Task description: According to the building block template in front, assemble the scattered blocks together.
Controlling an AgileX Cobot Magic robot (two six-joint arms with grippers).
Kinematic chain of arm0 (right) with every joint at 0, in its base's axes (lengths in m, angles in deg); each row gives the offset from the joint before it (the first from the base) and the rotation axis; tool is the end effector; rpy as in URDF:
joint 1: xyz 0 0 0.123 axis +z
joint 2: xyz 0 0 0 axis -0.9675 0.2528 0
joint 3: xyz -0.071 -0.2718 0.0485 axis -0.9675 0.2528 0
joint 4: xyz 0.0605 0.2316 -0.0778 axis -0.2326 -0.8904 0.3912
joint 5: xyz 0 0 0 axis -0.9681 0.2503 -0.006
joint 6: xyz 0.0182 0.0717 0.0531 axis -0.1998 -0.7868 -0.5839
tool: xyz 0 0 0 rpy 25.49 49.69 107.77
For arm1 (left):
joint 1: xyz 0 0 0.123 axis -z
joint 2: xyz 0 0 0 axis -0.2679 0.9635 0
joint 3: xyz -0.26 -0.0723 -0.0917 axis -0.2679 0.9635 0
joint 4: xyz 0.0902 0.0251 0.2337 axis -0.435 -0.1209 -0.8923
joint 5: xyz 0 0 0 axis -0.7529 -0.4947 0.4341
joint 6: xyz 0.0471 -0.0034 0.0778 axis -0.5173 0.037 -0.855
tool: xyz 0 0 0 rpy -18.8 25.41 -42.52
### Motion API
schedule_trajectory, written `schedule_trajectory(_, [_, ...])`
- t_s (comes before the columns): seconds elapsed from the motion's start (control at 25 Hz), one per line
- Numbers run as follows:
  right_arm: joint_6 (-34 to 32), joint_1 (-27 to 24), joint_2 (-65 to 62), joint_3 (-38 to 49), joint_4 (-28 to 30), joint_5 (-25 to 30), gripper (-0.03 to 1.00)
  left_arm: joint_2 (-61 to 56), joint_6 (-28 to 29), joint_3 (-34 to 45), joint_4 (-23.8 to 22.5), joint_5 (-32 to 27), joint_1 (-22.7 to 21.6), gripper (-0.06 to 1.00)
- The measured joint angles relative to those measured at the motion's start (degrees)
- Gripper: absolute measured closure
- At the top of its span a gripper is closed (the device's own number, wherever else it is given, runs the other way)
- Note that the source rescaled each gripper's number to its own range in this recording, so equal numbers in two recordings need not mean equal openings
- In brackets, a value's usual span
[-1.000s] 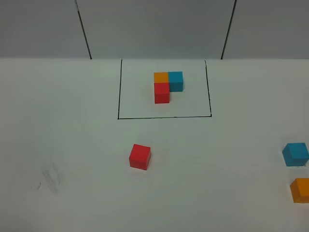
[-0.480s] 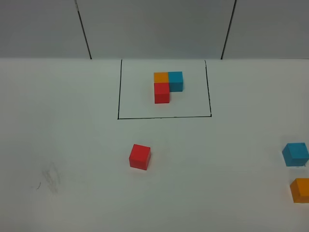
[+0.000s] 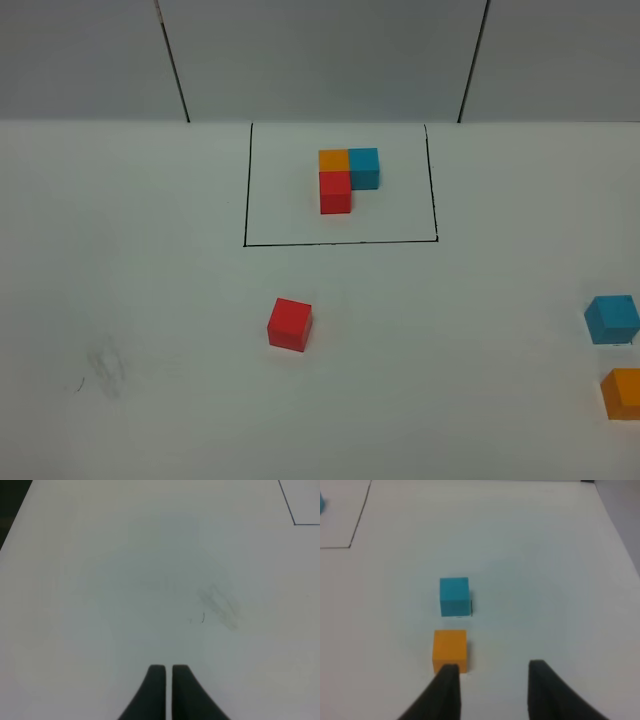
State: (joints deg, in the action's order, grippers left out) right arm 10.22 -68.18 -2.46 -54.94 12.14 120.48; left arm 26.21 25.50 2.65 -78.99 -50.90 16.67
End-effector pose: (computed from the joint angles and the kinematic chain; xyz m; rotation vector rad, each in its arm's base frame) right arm -0.0062 -0.0183 0.2788 0.0684 2.0284 -0.0698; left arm -0.0068 0.0070 0.2782 -0.0352 2.0398 0.0600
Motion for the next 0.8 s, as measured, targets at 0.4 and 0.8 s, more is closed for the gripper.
schedule_trajectory(0.4, [0.00, 0.00, 0.00, 0.00, 0.00, 0.00, 0.59, 0.00, 0.00, 0.00, 0.00, 0.00, 0.00, 0.94])
schedule_trajectory(0.8, [0.00, 0.00, 0.00, 0.00, 0.00, 0.00, 0.59, 0.00, 0.00, 0.00, 0.00, 0.00, 0.00, 0.94])
